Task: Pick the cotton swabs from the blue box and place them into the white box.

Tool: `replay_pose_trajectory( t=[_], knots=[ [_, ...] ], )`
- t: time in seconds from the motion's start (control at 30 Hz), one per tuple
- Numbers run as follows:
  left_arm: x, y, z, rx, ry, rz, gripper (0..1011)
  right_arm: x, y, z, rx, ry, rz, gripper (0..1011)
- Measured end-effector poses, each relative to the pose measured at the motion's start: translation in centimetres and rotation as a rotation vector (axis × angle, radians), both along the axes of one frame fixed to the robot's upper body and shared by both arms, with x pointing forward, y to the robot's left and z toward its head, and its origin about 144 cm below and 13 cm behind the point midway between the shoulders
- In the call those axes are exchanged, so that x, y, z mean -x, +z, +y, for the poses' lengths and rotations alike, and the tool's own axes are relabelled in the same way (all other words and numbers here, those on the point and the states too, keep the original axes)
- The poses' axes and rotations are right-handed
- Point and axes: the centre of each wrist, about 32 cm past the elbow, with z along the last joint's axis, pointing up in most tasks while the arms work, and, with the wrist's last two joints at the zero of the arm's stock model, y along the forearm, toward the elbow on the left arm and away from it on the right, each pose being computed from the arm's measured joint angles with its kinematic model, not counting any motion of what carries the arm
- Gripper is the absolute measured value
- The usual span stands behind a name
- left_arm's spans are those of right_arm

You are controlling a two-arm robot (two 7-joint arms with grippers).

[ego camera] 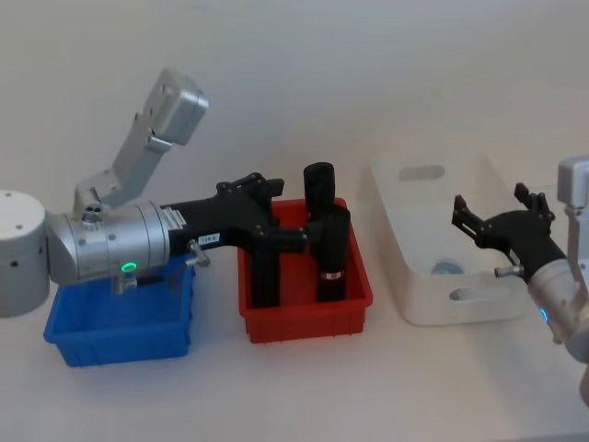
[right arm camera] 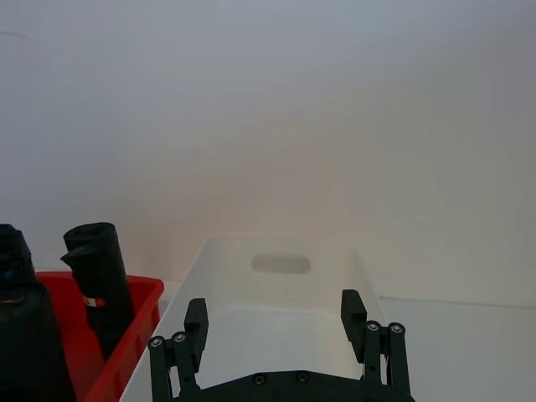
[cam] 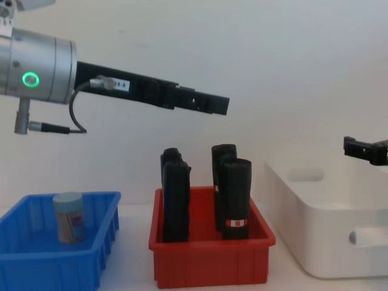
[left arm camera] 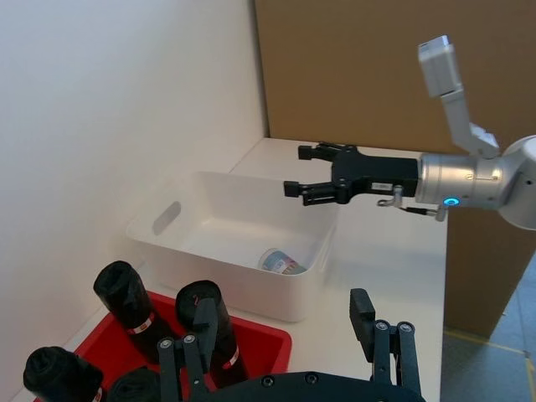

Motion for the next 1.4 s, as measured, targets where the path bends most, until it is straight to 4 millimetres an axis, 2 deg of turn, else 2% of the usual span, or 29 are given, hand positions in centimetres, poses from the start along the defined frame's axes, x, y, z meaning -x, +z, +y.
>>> replay_pose_trajectory(
  t=[1.07,1.4],
  knots=[
    [3.8,-6.5,-3.1,0.009,0.284,-0.161,1004,9.4,-0.1,1.3,-0.021,0.167,0.008,1002],
    [5.1,-8.2,-4.0,0.026,0.364,-0.204,1004,10.3,0.1,1.4,-0.025,0.185,0.010,1002]
  ],
)
